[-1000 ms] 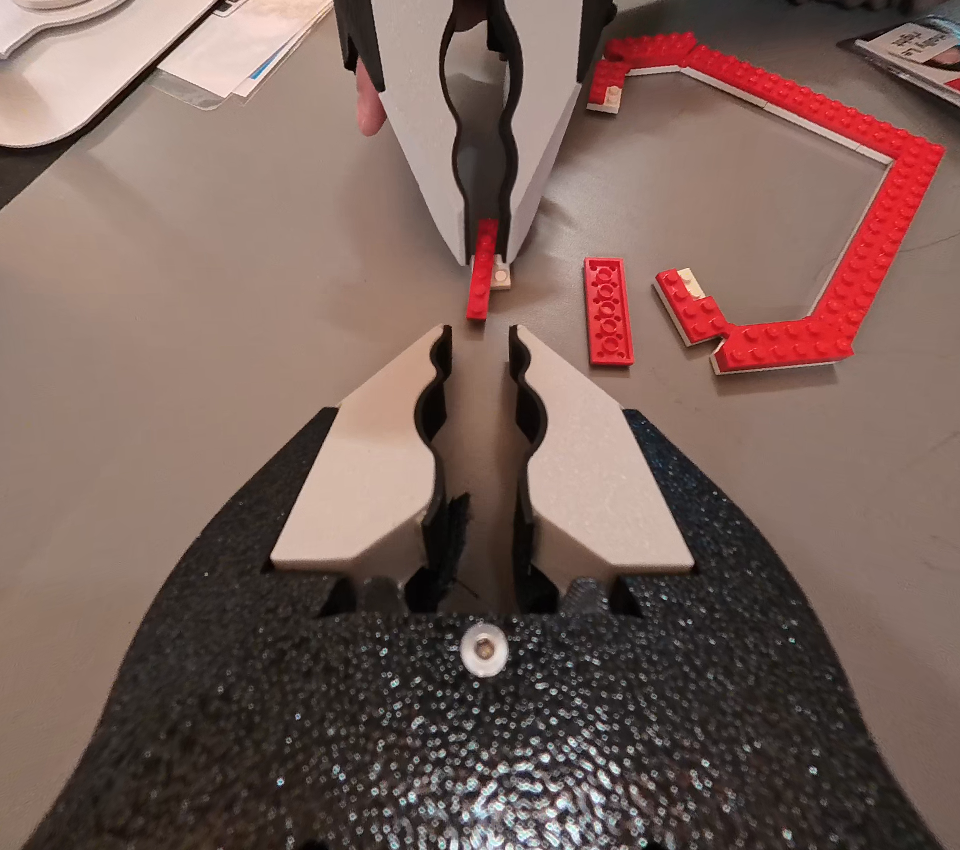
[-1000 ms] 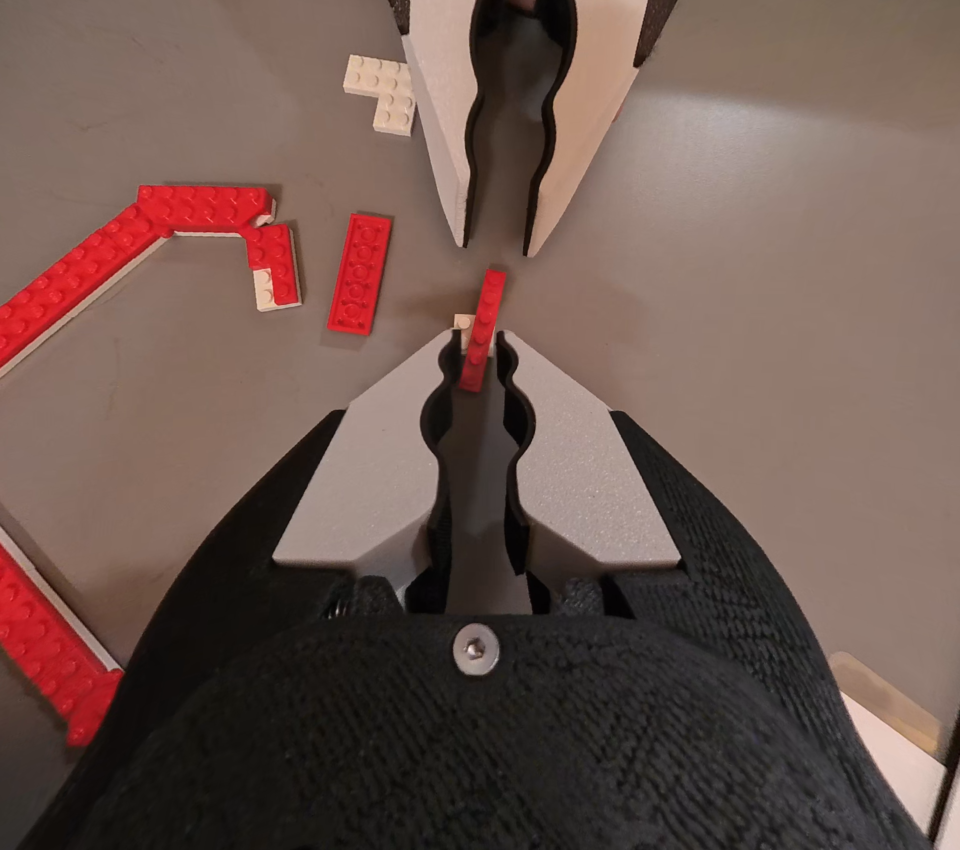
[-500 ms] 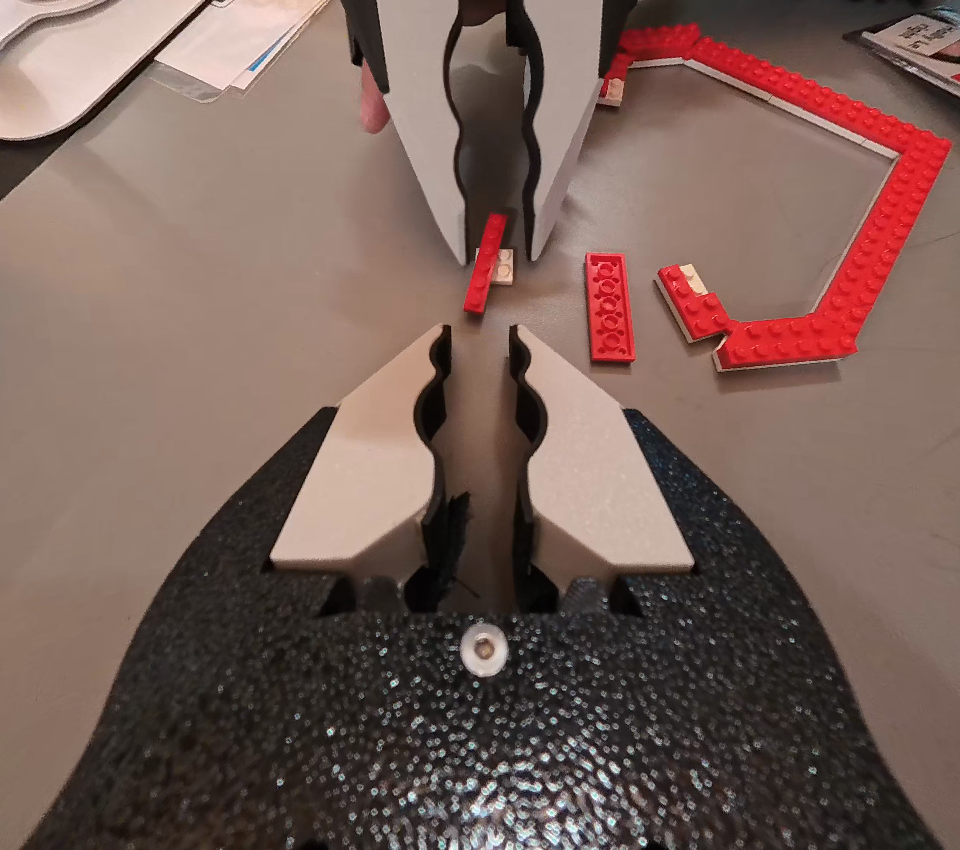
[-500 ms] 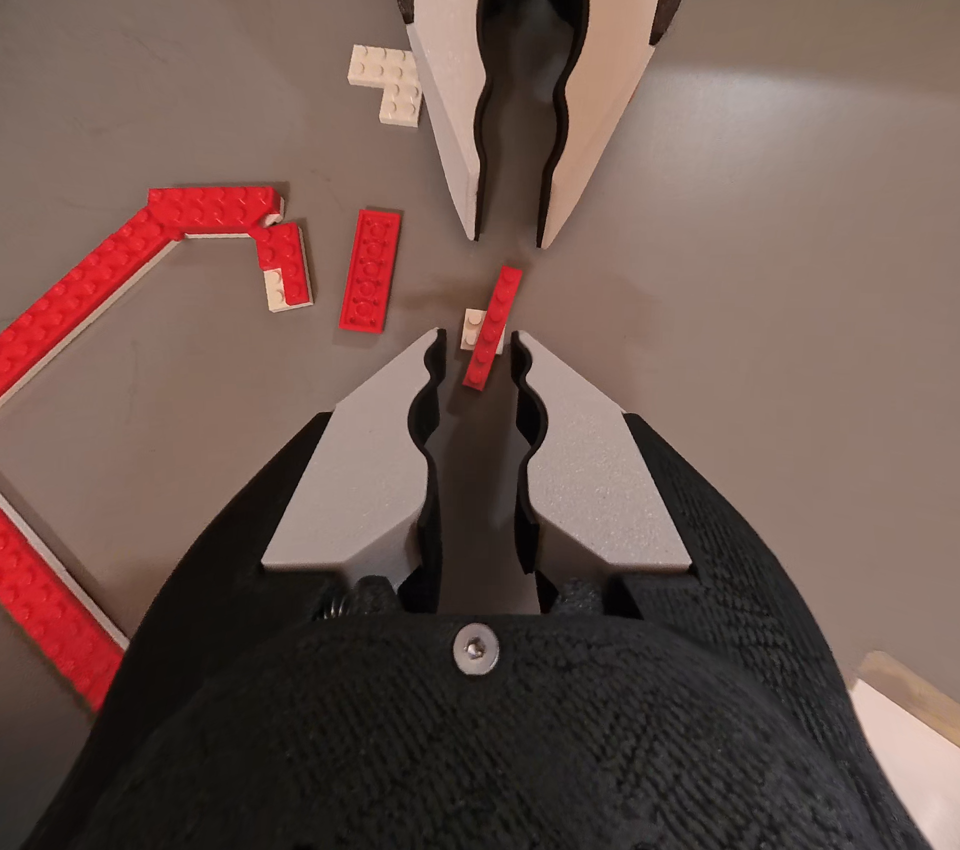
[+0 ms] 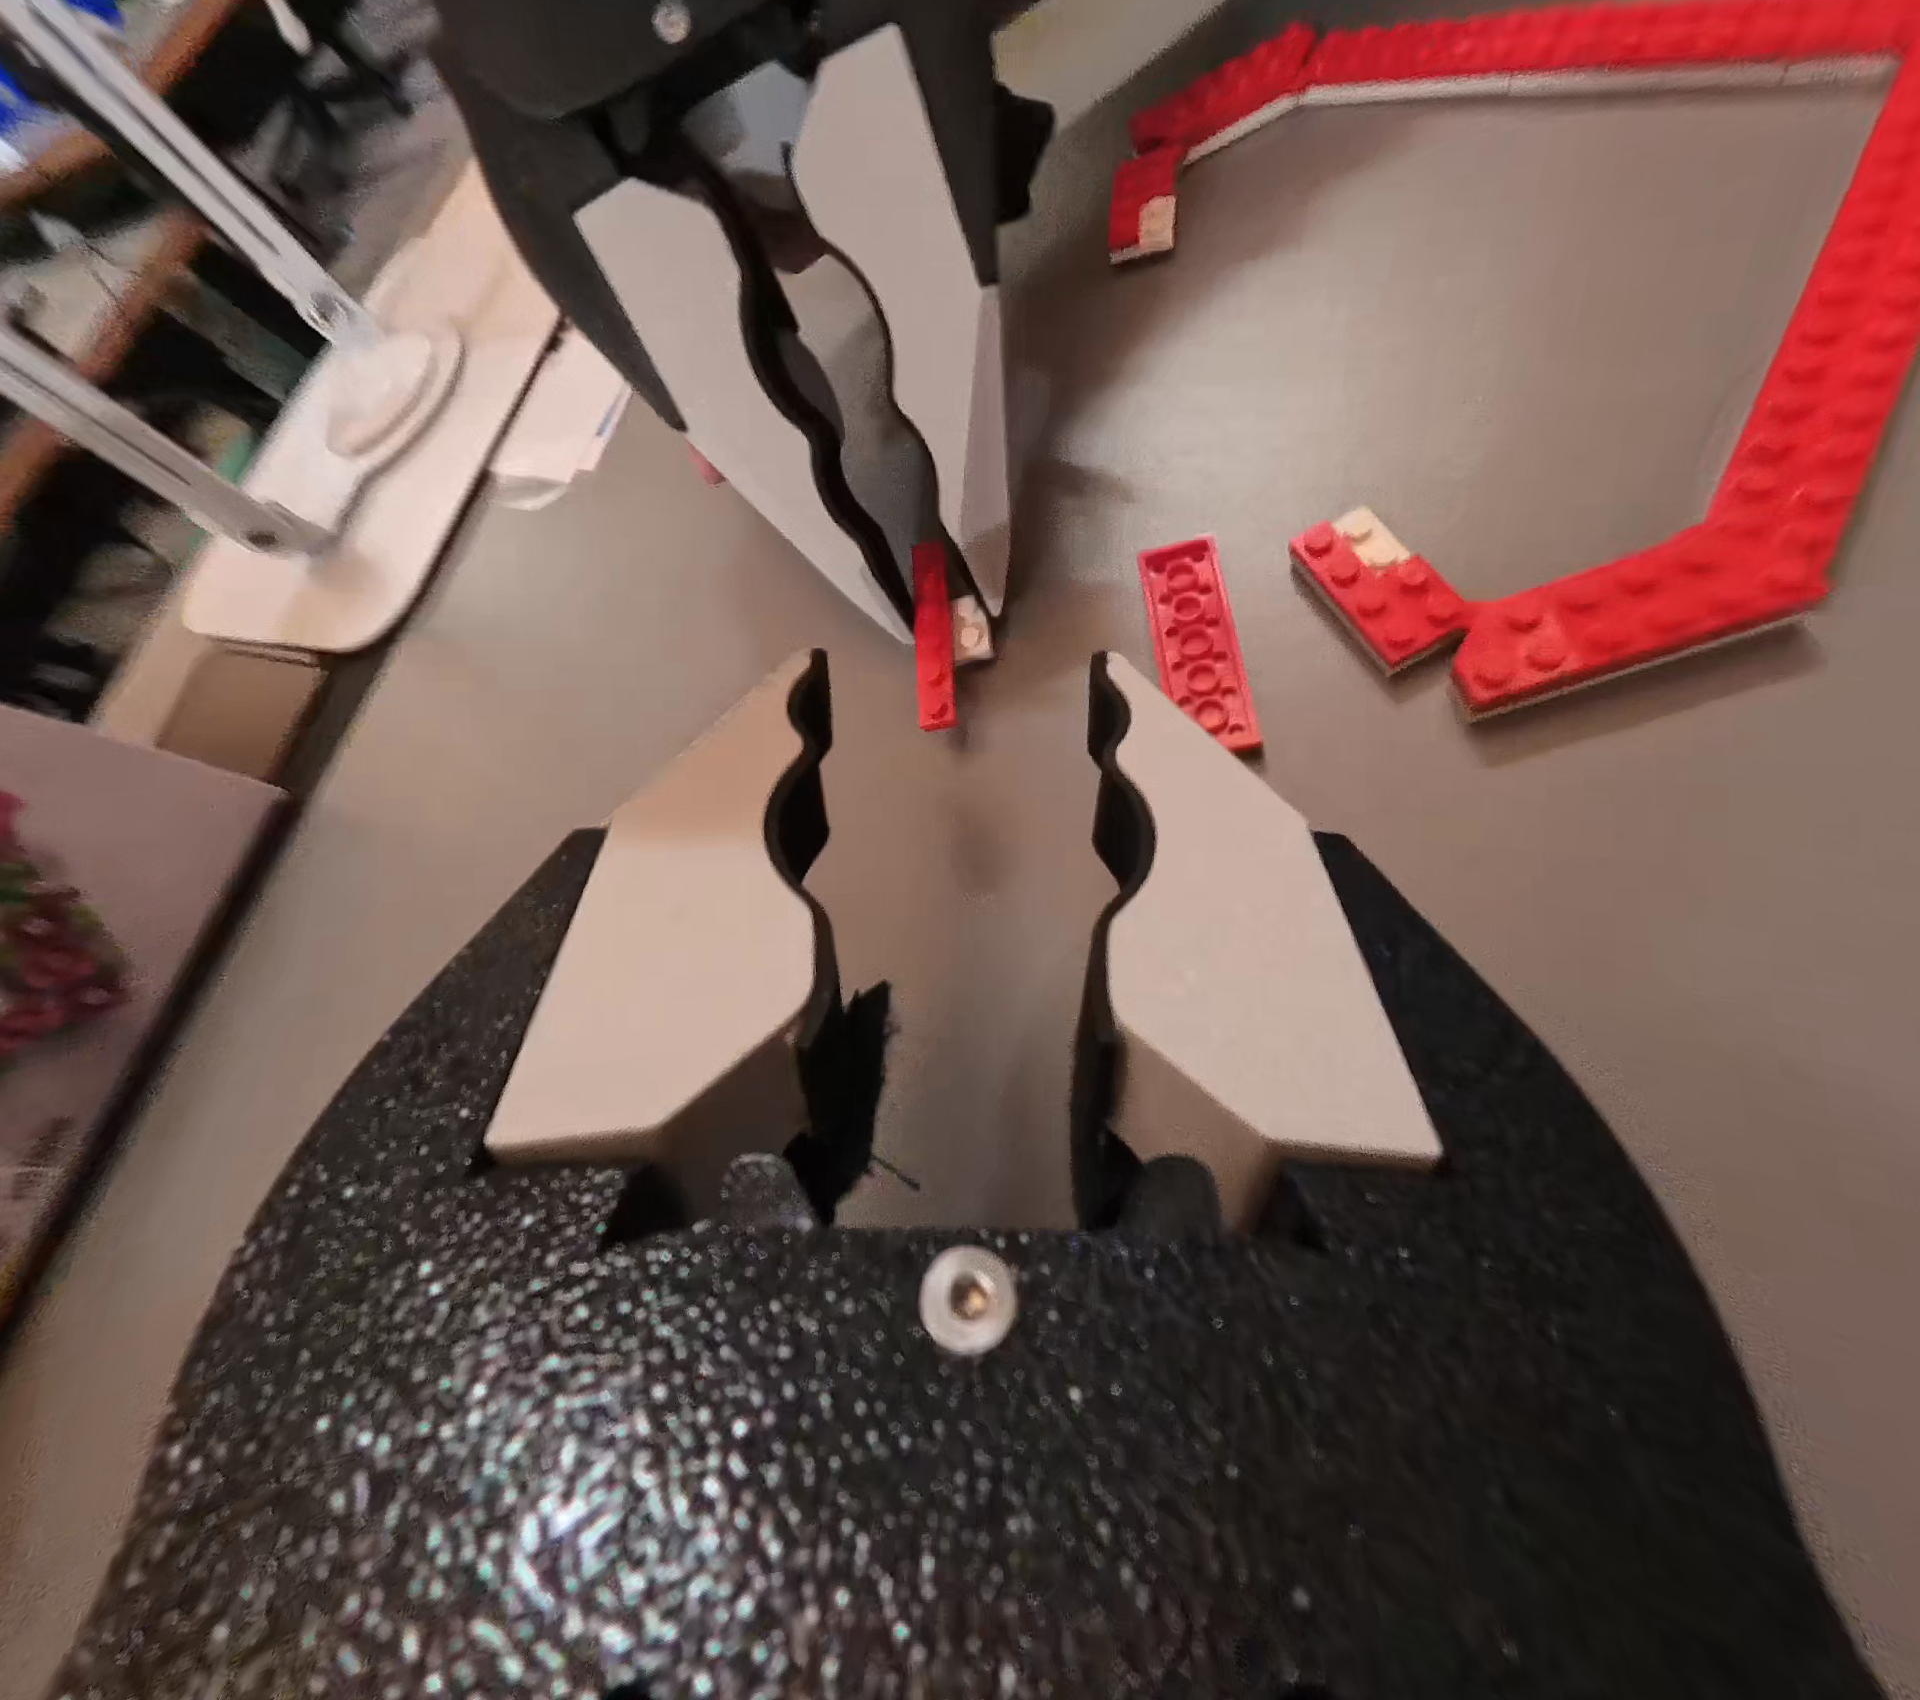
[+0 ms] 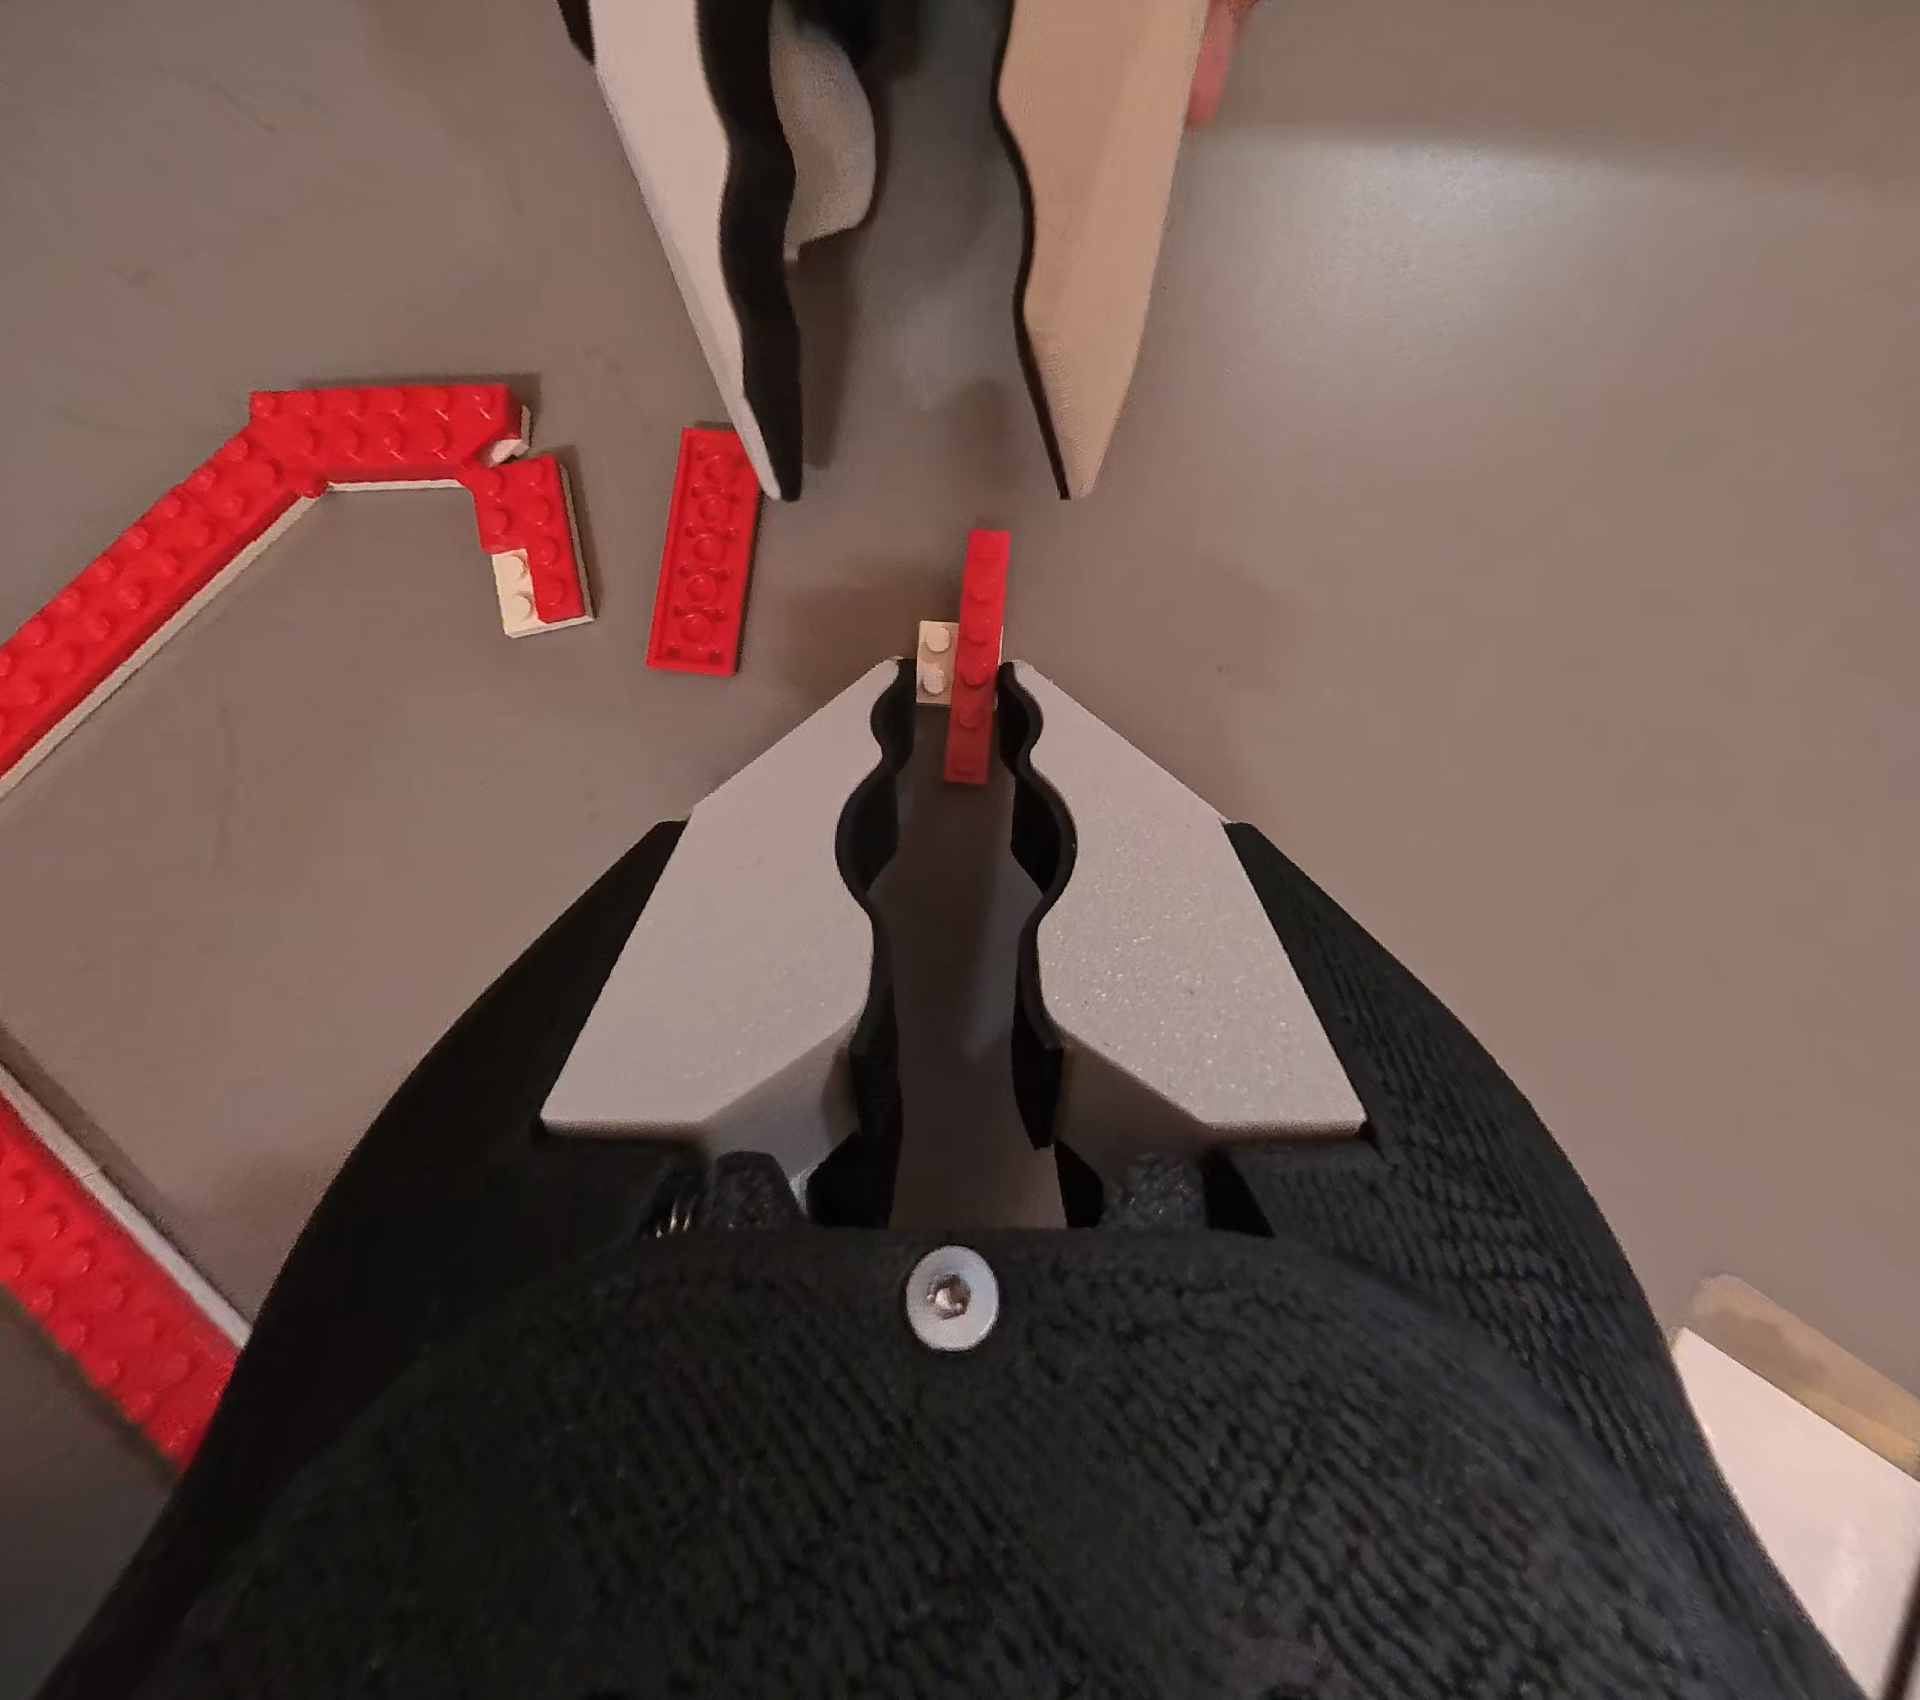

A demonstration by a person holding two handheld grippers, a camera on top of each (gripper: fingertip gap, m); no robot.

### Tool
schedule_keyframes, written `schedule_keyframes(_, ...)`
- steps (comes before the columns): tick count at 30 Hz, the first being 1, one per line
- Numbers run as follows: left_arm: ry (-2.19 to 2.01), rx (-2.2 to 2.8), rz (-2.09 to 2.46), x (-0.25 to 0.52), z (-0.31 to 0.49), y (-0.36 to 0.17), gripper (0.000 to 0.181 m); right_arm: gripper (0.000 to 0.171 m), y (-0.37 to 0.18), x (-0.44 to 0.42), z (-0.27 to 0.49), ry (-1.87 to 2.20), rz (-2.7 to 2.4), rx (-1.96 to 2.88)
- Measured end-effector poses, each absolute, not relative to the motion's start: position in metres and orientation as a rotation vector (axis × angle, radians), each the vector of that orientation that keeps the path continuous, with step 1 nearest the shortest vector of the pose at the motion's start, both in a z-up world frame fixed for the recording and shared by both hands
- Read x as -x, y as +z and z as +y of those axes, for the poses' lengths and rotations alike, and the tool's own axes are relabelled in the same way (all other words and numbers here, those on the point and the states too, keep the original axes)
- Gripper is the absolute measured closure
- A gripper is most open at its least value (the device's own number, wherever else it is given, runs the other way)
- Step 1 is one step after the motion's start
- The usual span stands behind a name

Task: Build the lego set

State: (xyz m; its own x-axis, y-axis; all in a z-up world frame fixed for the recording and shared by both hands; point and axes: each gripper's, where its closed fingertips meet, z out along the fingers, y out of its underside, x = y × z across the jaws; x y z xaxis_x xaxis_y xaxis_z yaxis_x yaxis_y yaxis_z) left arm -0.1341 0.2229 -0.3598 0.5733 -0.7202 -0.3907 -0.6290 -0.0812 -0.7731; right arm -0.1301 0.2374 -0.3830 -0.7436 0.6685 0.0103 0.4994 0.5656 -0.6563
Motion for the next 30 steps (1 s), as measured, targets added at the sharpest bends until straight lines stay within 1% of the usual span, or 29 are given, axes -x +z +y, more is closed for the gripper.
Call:
schedule_keyframes(6, 0.355, 1.47, 1.317, 0.137, 0.228, -0.356, 0.129, 0.157, -0.365, 0.129, 0.236, 0.963, -2.522, 0.97)
schedule_keyframes(12, 0.53, 1.232, 1.375, 0.123, 0.223, -0.337, 0.124, 0.157, -0.342, 0.127, 0.226, 1.025, -2.501, 0.969)
schedule_keyframes(14, 0.595, 1.18, 1.398, 0.121, 0.222, -0.336, 0.129, 0.157, -0.337, 0.126, 0.221, 1.064, -2.499, 0.965)
schedule_keyframes(17, 0.762, 1.073, 1.432, 0.122, 0.224, -0.333, 0.143, 0.157, -0.332, 0.124, 0.218, 1.087, -2.499, 0.953)
schedule_keyframes(25, 0.822, 1.058, 1.442, 0.123, 0.227, -0.334, 0.152, 0.157, -0.33, 0.123, 0.211, 1.099, -2.51, 0.931)
schedule_keyframes(27, 0.852, 1.035, 1.433, 0.123, 0.227, -0.331, 0.162, 0.157, -0.33, 0.123, 0.211, 1.097, -2.511, 0.934)
schedule_keyframes(28, 0.883, 1.018, 1.417, 0.125, 0.228, -0.327, 0.171, 0.157, -0.33, 0.124, 0.212, 1.093, -2.508, 0.935)
schedule_keyframes(30, 0.936, 0.985, 1.418, 0.126, 0.229, -0.325, 0.174, 0.157, -0.33, 0.126, 0.213, 1.095, -2.496, 0.941)
